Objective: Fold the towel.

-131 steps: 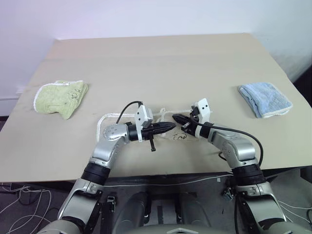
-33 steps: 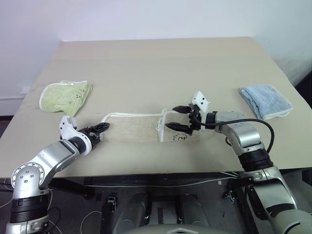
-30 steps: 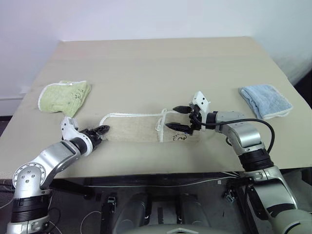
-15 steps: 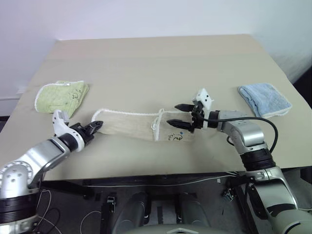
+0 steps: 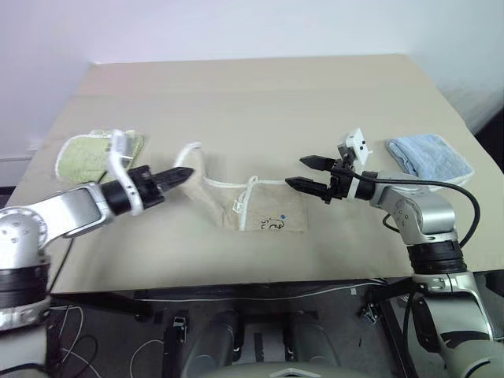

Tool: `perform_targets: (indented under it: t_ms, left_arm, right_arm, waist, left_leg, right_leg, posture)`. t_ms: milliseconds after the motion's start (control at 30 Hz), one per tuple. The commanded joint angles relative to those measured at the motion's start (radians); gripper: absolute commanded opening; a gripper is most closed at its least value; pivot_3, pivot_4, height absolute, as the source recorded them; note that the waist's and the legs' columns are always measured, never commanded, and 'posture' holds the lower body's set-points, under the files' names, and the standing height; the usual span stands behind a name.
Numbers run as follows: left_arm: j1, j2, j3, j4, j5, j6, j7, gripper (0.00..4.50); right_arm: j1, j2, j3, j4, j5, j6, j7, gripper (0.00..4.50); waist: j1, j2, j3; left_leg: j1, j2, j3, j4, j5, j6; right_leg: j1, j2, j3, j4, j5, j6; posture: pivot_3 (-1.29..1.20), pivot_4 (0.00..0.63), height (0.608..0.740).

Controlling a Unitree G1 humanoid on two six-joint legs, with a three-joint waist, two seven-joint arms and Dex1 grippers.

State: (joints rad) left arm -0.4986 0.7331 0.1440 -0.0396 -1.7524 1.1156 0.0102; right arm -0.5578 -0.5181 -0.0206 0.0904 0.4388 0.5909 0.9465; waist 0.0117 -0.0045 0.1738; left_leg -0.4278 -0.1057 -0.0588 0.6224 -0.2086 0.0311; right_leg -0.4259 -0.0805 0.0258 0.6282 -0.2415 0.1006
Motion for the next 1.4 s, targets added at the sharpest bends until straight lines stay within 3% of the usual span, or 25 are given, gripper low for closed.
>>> perform_targets:
  t_ms: [33, 167, 400, 833, 967, 1167, 1333, 1400]
  left_arm:
    - [-0.084, -0.048, -0.055, 0.026, 0.011, 0.046, -0.035, 0.02]
    - [-0.173, -0.168, -0.160, 0.114, 0.151, 0.092, -0.118, 0.02]
    - [-0.276, -0.306, -0.194, 0.286, 0.364, 0.121, -0.207, 0.02]
    - [-0.318, -0.418, -0.205, 0.289, 0.626, 0.163, -0.393, 0.02]
    - [-0.299, -0.437, -0.191, 0.245, 0.651, 0.192, -0.419, 0.94]
    - [-0.282, -0.490, -0.121, 0.224, 0.680, 0.163, -0.421, 2.86]
    - [-0.256, -0.423, -0.157, 0.097, 0.769, 0.071, -0.514, 4.47]
    - [-0.242, -0.392, -0.162, 0.047, 0.805, 0.009, -0.571, 4.47]
  right_arm:
    - [0.021, -0.005, -0.046, -0.070, 0.023, -0.010, -0.031, 4.50]
    - [0.082, -0.013, -0.078, -0.114, 0.027, -0.011, -0.073, 4.50]
    - [0.146, -0.016, -0.107, -0.184, 0.036, 0.000, -0.130, 4.50]
    - [0.177, -0.019, -0.108, -0.210, 0.033, 0.000, -0.176, 4.50]
    - [0.171, -0.018, -0.105, -0.199, 0.027, -0.009, -0.182, 4.50]
    - [0.155, -0.022, -0.119, -0.222, 0.050, 0.007, -0.186, 4.50]
    - [0.139, -0.032, -0.166, -0.204, 0.092, 0.030, -0.196, 4.50]
    - [0.128, -0.032, -0.199, -0.198, 0.125, 0.054, -0.205, 4.50]
  waist:
    - [0.000, 0.000, 0.000]
    - [0.000, 0.000, 0.000]
    - [-0.002, -0.001, 0.001]
    - [-0.001, -0.001, 0.001]
    - [0.000, -0.001, 0.001]
    - [0.000, -0.001, 0.001]
    - [-0.003, -0.001, 0.001]
    - [-0.002, -0.001, 0.001]
  left_leg:
    - [0.000, 0.000, 0.000, 0.000, 0.000, 0.000]
    - [0.000, -0.001, 0.000, 0.000, 0.000, 0.000]
    - [0.000, 0.000, 0.000, 0.000, 0.001, -0.001]
    - [0.000, 0.000, 0.000, 0.001, 0.001, -0.001]
    - [0.000, 0.000, 0.000, 0.001, 0.001, -0.001]
    - [0.000, 0.000, 0.000, 0.001, 0.001, -0.001]
    - [0.000, 0.000, 0.000, 0.001, 0.001, -0.001]
    - [0.000, 0.000, 0.000, 0.001, 0.001, -0.001]
  right_leg:
    - [0.000, 0.000, 0.000, 0.000, 0.000, 0.000]
    - [0.001, 0.000, 0.000, 0.000, 0.000, 0.000]
    - [0.000, 0.001, 0.000, 0.001, 0.000, 0.001]
    - [0.000, 0.000, 0.000, 0.001, 0.000, 0.001]
    - [0.000, 0.000, 0.000, 0.001, 0.000, 0.001]
    - [0.001, 0.000, 0.000, 0.001, 0.000, 0.001]
    - [0.001, 0.000, 0.000, 0.001, 0.000, 0.001]
    - [0.001, 0.001, 0.000, 0.001, 0.000, 0.001]
  posture:
    - [0.00, 0.150, 0.740]
    - [0.00, 0.150, 0.740]
    - [0.00, 0.150, 0.740]
    - [0.00, 0.150, 0.740]
    - [0.00, 0.150, 0.740]
    - [0.00, 0.150, 0.740]
    - [0.00, 0.150, 0.740]
    - [0.00, 0.150, 0.740]
